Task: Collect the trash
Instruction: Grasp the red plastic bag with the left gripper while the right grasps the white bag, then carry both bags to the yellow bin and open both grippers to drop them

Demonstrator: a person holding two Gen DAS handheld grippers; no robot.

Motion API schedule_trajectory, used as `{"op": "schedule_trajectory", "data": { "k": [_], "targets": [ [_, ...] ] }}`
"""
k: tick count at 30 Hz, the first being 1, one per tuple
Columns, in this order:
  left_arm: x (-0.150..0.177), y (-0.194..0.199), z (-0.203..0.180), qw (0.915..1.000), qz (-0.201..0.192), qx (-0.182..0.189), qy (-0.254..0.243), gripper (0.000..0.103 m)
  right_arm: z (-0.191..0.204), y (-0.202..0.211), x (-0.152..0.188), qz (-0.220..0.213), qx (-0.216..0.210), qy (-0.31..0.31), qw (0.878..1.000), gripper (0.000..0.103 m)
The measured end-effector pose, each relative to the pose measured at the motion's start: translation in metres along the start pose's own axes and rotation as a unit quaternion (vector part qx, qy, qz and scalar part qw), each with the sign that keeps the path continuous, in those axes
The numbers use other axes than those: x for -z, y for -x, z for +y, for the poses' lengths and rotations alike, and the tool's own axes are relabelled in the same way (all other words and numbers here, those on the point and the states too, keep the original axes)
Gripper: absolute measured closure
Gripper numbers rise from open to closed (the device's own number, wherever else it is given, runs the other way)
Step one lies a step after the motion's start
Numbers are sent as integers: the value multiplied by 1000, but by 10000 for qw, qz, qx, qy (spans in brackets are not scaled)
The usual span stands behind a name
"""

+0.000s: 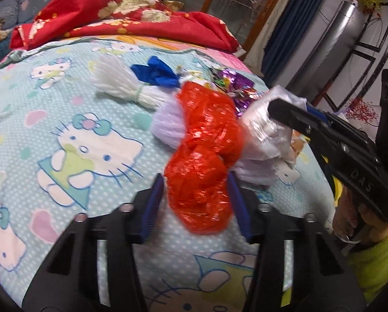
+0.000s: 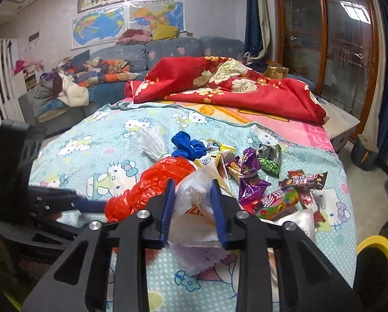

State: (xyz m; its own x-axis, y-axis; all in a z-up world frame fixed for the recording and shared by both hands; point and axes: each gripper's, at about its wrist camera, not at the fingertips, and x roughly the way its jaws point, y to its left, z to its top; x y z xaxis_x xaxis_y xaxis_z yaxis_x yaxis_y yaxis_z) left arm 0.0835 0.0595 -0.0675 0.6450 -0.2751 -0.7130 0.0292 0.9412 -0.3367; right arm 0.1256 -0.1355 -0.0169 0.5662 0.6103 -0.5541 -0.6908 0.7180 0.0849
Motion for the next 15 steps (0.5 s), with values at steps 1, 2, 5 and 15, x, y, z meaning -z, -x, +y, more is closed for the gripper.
{"op": "schedule_trajectory", "data": {
  "k": [1, 2, 5, 15],
  "targets": [
    [1, 1, -2, 10000, 0, -5, -22, 77, -3, 0, 0, -7, -3, -83, 10000, 80],
    [1, 2, -4, 10000, -16, -13, -45, 81, -6, 1, 0, -18, -20, -177, 9998, 81],
    [-2, 11, -9, 9999, -133, 11, -100, 86, -16, 12, -2, -183, -39, -476, 9987, 81],
    [-30, 43, -39, 9981, -509, 145, -316, 88, -42, 59, -10, -772, 30, -1143, 9904, 82]
  ]
}}
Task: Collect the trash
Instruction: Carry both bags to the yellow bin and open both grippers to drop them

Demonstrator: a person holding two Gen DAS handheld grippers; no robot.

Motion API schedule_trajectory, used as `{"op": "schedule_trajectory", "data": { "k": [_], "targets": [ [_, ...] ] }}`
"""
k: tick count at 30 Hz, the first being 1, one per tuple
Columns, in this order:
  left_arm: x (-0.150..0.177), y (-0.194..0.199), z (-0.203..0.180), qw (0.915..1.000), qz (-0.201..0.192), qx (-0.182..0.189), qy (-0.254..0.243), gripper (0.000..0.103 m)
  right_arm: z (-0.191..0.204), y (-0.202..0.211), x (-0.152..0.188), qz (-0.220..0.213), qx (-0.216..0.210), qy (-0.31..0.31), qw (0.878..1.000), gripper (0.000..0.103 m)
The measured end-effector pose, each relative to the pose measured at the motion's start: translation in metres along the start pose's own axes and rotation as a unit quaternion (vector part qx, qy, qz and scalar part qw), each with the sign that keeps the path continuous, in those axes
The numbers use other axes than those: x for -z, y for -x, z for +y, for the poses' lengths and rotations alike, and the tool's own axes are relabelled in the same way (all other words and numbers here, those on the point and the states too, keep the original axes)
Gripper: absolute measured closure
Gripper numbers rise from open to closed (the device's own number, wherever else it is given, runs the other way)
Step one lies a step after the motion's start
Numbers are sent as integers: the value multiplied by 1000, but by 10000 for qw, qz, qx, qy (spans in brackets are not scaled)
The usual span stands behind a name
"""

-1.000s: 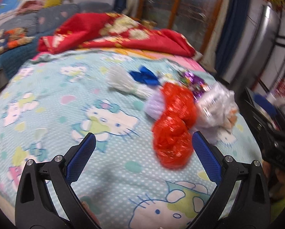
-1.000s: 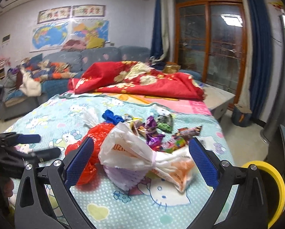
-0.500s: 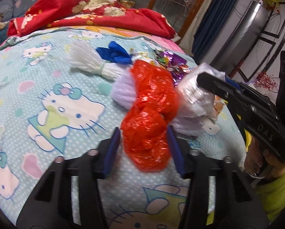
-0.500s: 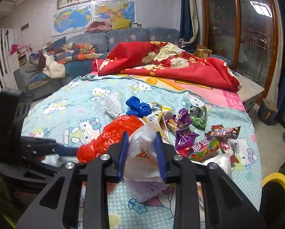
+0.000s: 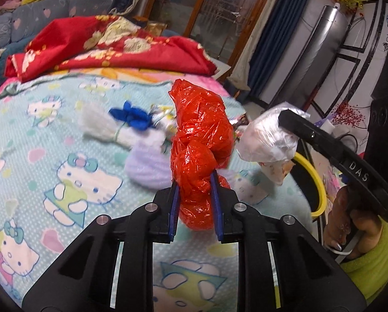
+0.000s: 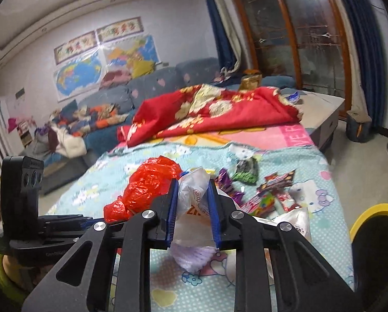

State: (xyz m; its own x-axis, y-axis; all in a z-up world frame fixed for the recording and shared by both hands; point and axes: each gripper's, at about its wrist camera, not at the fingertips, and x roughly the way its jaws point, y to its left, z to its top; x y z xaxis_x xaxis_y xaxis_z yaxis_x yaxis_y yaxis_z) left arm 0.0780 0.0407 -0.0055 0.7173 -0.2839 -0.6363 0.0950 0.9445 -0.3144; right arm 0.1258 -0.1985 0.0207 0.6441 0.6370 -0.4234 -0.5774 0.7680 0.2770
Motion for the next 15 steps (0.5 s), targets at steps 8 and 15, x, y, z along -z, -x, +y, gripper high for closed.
{"op": "schedule_trajectory", "data": {
  "k": [8, 15],
  "targets": [
    [-15, 1, -32, 9994, -109, 170, -277, 88, -25, 30, -8, -388, 392, -264, 9981, 82],
    [-21, -7, -60, 9981, -84, 359, -496, 88, -55, 52, -8, -589, 744, -485, 9943, 82]
  ]
}}
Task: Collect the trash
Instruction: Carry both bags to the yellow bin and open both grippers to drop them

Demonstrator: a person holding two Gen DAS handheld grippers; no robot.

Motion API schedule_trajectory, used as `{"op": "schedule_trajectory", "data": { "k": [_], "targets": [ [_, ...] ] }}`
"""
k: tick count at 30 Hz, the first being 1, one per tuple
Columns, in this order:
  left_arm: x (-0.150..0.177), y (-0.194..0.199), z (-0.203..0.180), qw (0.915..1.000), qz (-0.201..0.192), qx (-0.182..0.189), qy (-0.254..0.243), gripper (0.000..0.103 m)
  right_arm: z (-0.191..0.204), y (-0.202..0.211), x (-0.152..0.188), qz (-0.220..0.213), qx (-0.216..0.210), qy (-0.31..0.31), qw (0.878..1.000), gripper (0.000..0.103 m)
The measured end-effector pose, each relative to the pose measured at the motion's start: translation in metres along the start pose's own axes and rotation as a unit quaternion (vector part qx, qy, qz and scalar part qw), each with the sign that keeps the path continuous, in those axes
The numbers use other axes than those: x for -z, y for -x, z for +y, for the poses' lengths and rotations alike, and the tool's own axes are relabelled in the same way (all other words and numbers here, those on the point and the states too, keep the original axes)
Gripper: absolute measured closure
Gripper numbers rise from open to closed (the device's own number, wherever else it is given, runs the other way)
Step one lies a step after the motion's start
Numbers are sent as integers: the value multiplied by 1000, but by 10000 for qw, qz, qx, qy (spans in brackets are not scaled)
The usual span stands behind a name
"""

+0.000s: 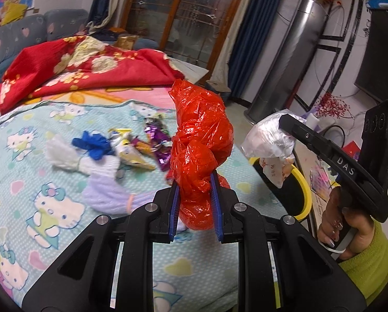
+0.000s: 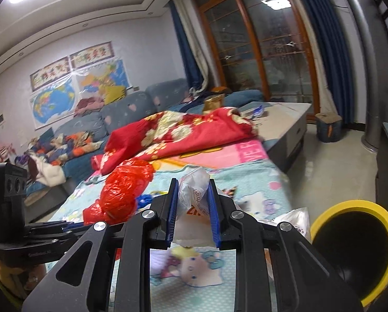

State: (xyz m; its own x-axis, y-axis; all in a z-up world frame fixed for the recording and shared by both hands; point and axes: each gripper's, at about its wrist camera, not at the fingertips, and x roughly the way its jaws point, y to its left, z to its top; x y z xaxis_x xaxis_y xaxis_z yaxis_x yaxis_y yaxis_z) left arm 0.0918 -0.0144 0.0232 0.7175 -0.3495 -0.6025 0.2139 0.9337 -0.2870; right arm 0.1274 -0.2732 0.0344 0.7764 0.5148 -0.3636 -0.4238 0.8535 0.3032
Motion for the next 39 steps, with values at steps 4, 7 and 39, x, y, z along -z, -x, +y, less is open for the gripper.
{"op": "schedule_trajectory", "data": {
  "k": [4, 7, 39],
  "targets": [
    [-2, -9, -16, 9998, 47, 102, -149, 88, -19, 10, -1, -133, 227, -106, 9996, 82],
    [-3, -14, -26, 9996, 93, 170, -229, 88, -34, 17, -1, -196, 368, -210, 9989, 82],
    [29, -132, -149, 9808, 1310, 849, -1173, 88, -194, 65, 33, -159, 1330, -2249, 9651, 82]
  ]
}}
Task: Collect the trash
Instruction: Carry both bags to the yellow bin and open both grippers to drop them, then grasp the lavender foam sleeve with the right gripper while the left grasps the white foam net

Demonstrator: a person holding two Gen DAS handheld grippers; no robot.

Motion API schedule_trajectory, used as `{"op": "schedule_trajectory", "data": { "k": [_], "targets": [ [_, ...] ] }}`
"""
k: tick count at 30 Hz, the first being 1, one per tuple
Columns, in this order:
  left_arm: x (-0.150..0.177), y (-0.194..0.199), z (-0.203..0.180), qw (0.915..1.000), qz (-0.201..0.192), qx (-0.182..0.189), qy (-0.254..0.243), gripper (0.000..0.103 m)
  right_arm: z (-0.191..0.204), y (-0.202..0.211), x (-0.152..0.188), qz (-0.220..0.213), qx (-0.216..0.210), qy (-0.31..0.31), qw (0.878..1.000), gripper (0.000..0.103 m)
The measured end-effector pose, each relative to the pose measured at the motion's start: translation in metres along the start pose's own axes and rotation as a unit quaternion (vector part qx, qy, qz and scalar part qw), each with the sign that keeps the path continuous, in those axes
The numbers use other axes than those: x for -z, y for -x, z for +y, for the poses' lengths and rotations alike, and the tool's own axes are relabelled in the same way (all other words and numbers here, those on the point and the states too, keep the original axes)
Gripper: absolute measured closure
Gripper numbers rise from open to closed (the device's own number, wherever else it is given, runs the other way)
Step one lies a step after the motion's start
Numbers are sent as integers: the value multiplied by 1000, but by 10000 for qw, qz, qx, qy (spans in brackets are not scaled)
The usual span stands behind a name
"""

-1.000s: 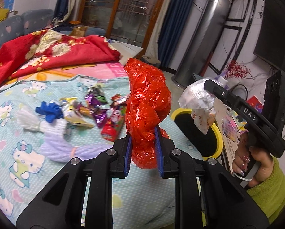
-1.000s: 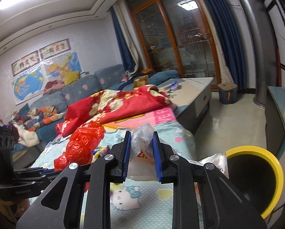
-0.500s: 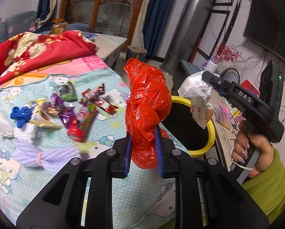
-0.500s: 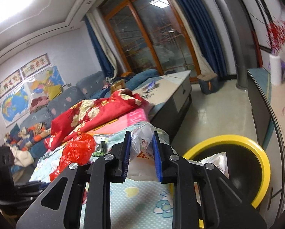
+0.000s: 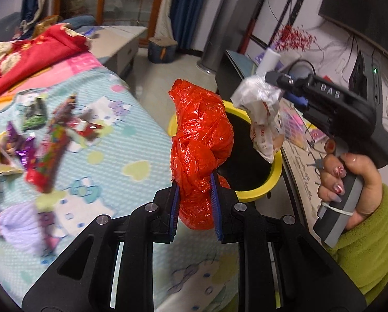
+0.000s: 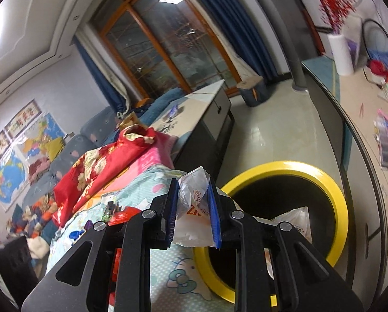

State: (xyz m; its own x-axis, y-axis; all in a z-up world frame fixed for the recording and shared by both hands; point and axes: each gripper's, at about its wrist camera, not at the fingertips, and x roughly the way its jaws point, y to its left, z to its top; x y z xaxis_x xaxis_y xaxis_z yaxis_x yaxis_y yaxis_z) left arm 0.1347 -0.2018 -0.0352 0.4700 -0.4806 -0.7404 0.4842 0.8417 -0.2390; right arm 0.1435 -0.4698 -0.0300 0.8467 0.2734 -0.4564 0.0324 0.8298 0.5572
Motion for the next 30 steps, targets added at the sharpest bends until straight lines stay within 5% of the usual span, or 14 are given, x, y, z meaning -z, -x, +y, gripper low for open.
{"op": "schedule_trajectory", "data": {
  "k": [6, 9, 13, 20, 30],
  "targets": [
    [-9, -38, -19, 9994, 229, 50, -258, 87, -19, -8, -6, 169, 53, -253, 9995, 78],
    [-13, -46, -26, 9992, 126, 41, -378, 68, -23, -9, -9, 152, 222, -194, 9994, 66],
    [-14, -43, -24, 9995, -85, 92, -301, 27, -24, -6, -8, 36, 535, 23, 9986, 52],
    [-12, -9, 2, 9978, -641, -145, 107, 17, -1, 1, 8, -117, 812, 642, 9946, 48],
    [2, 57, 51, 9846, -1355, -960, 541, 16, 62, 4, 39, -19, 320, 1170, 9926, 38]
  ]
}}
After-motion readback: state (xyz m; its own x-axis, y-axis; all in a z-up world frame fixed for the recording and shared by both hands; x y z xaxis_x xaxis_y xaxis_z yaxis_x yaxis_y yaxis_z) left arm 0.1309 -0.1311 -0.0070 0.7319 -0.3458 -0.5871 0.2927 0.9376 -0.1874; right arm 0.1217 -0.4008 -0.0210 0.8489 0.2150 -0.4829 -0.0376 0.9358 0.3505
